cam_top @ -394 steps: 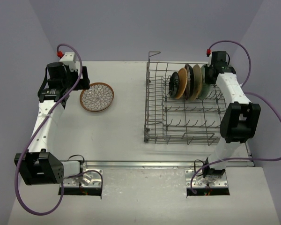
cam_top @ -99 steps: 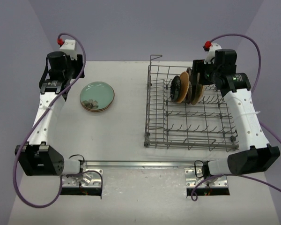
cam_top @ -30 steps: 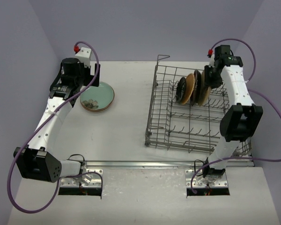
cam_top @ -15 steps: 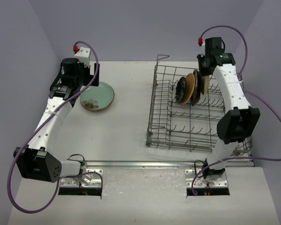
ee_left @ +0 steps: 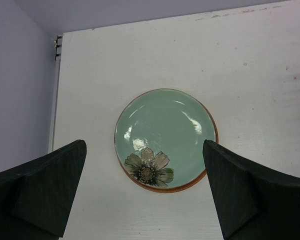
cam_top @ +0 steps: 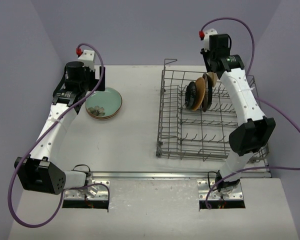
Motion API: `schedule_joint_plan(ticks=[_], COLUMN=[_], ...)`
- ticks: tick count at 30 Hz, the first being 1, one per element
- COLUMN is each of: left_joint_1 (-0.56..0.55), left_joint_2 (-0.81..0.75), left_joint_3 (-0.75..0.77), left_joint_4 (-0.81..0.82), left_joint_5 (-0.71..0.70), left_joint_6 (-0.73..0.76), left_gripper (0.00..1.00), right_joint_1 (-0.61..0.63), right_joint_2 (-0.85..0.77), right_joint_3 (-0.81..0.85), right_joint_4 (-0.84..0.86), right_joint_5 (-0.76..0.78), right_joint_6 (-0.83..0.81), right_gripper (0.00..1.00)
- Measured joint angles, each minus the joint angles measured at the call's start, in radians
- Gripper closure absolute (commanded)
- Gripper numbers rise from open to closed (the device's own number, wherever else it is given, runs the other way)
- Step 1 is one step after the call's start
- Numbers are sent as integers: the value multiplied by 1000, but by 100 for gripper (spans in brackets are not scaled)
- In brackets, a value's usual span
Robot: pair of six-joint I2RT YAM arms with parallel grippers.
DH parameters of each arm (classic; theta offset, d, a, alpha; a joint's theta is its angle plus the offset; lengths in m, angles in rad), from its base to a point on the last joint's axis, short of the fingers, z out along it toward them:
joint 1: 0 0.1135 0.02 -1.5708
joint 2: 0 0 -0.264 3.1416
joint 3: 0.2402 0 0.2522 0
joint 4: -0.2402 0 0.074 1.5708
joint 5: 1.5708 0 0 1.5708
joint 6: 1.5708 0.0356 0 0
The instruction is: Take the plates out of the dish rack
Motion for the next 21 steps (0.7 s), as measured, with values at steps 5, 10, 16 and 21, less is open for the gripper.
schedule_joint_plan(ticks=[5, 10, 16, 21], left_joint_1=[0, 0, 5, 8], left_joint_2=[0, -1, -33, -65], left_joint_3=[39, 78, 77, 78], left_joint_4=[-9, 1, 7, 8], left_joint_5=[50, 129, 287, 436], left_joint_6=[-44, -96, -137, -181], left_gripper=[0, 0, 0, 0], right_joint_1=[0, 10, 31, 25], right_joint_2=[-74, -198, -324, -335], right_joint_3=[7, 58, 71, 71], right_joint_4=[22, 64, 35, 12], right_joint_5=[-38, -150, -306, -445], right_joint_6=[-13, 26, 99, 165], right_gripper=[100, 100, 100, 100])
